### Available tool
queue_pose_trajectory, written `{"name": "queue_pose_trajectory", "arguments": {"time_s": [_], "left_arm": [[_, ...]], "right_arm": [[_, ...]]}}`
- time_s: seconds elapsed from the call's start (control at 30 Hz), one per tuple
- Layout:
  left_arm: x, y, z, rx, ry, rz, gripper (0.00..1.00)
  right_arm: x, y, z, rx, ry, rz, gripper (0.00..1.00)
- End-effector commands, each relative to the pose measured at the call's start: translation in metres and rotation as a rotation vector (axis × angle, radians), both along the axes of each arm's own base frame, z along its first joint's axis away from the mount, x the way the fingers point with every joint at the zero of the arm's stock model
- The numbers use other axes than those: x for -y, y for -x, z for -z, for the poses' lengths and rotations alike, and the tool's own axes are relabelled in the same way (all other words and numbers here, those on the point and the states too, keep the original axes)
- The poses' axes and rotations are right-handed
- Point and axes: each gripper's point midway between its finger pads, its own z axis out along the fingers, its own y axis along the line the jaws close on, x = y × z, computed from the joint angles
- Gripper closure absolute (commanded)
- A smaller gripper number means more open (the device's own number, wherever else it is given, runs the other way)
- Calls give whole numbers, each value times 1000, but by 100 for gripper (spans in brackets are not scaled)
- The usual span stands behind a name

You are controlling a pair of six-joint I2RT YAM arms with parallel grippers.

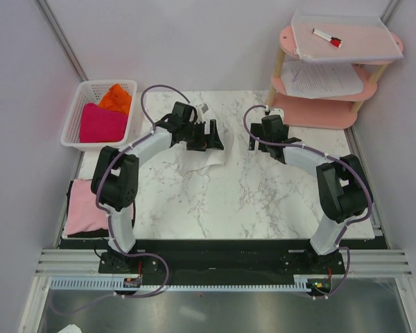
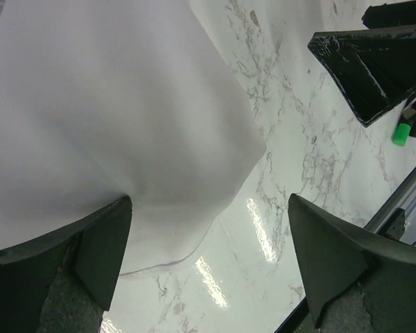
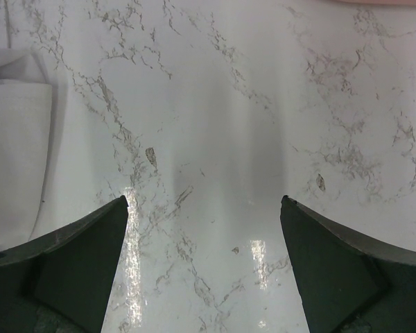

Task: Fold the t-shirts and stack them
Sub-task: Move the tshirt to the center of the board, then flatten out the tshirt

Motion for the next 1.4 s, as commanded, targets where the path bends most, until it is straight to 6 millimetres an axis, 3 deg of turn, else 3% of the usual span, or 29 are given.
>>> {"name": "queue_pose_trajectory", "arguments": {"time_s": [0.0, 0.2, 0.23, 0.37, 0.53, 0.6, 0.77, 0.9, 0.97, 1.0, 1.07, 1.1, 1.2, 1.37], "left_arm": [[-9, -17, -31, 156, -17, -1, 0], [-8, -20, -28, 256, -227, 2, 0], [3, -13, -24, 270, -261, 30, 0], [9, -11, -23, 395, -474, 9, 0], [28, 3, -26, 495, -606, 19, 0], [28, 3, -21, 521, -677, 2, 0], [5, -10, -14, 558, -891, -127, 1], [-2, -19, -5, 565, -963, -171, 17], [3, -23, -5, 569, -959, -173, 18], [3, -24, -2, 565, -964, -168, 31], [6, -25, -6, 569, -945, -183, 44], [7, -26, -9, 571, -934, -191, 63], [5, -25, -26, 590, -915, -221, 98], [-11, -25, -70, 656, -930, -285, 98]], "right_arm": [[-3, -2, 2, 2, -17, -2, 2], [-5, -3, 5, -5, -19, -5, 2], [-5, -2, 6, -6, -17, -3, 2], [-3, -3, 8, -10, -14, 1, 2], [-4, -1, 9, -14, -12, -1, 2], [-2, -2, 9, -12, -9, 2, 2], [0, -1, 10, -15, -5, 16, 2], [3, -2, 11, -16, -14, 24, 2], [3, -1, 11, -18, -16, 24, 2], [5, -1, 10, -17, -15, 26, 2], [5, -1, 9, -14, -16, 28, 2], [6, 0, 9, -14, -16, 25, 2], [7, 0, 8, -12, -15, 28, 2], [6, 0, 10, -17, -27, 32, 2]]}}
